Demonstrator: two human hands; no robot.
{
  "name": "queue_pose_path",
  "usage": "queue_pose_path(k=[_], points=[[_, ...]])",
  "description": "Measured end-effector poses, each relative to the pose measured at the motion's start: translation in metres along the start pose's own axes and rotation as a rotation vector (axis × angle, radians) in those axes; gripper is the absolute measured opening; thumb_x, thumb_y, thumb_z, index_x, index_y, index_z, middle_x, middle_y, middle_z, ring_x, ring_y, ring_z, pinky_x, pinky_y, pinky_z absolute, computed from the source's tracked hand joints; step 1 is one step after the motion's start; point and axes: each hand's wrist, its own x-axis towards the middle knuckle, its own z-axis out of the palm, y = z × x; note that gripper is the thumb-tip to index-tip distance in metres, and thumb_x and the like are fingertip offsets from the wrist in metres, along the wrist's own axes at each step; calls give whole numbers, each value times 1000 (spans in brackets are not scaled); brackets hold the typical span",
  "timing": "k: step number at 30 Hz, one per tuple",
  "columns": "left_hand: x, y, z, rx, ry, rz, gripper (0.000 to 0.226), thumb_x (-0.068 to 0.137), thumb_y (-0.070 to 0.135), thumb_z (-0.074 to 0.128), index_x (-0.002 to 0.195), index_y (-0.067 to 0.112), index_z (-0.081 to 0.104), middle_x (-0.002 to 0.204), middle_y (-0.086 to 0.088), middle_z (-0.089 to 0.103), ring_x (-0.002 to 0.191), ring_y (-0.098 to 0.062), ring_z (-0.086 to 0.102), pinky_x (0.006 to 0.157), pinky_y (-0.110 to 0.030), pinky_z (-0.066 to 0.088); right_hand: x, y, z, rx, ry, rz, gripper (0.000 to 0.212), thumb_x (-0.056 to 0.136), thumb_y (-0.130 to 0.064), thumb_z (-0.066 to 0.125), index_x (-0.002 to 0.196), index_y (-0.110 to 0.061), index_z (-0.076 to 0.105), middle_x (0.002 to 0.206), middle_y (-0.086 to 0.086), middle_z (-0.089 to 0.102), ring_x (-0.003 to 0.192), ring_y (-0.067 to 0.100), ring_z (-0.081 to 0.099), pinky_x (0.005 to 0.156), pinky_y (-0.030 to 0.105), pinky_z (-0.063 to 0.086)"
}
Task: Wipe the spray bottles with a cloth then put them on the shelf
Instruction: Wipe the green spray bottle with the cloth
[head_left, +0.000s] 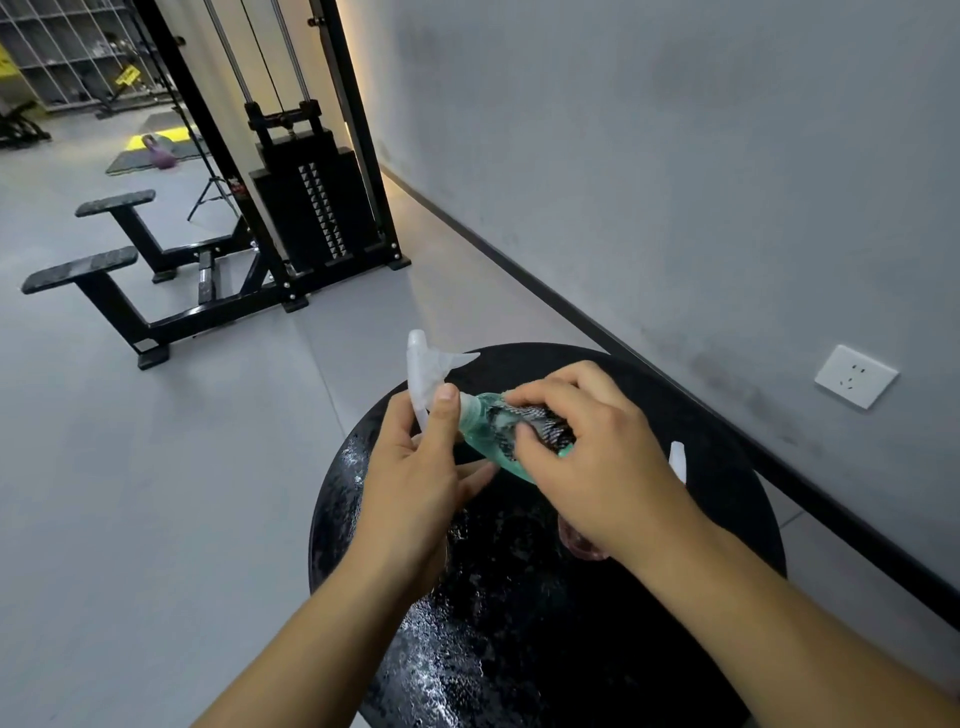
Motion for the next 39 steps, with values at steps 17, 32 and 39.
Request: queue_pose_path(k=[17,32,39], points=[[6,10,-12,-19,98,-33,23,109,44,52,106,25,64,106,-10,78,88,-41,80,85,-46,62,5,19,-15,41,8,223,22,91,-17,66,103,-35,72,109,-18,57,98,-3,59,76,8,46],[7,13,-13,-41,87,-47,22,109,43,53,106,25,65,106,-10,75,88,-41,80,81,-44,62,7,27,-17,98,-20,292,21,93,-18,65,103,-36,70,109,-16,56,76,9,69,70,24,53],[5,10,-13,-54,40,-40,25,108,43,54,109,20,65,102,-6,80,94,-39,80,84,-42,62,2,14,-7,19,-30,86,23,95,-20,67,113,-34,73,113,-20,57,106,-1,60,84,9,48]])
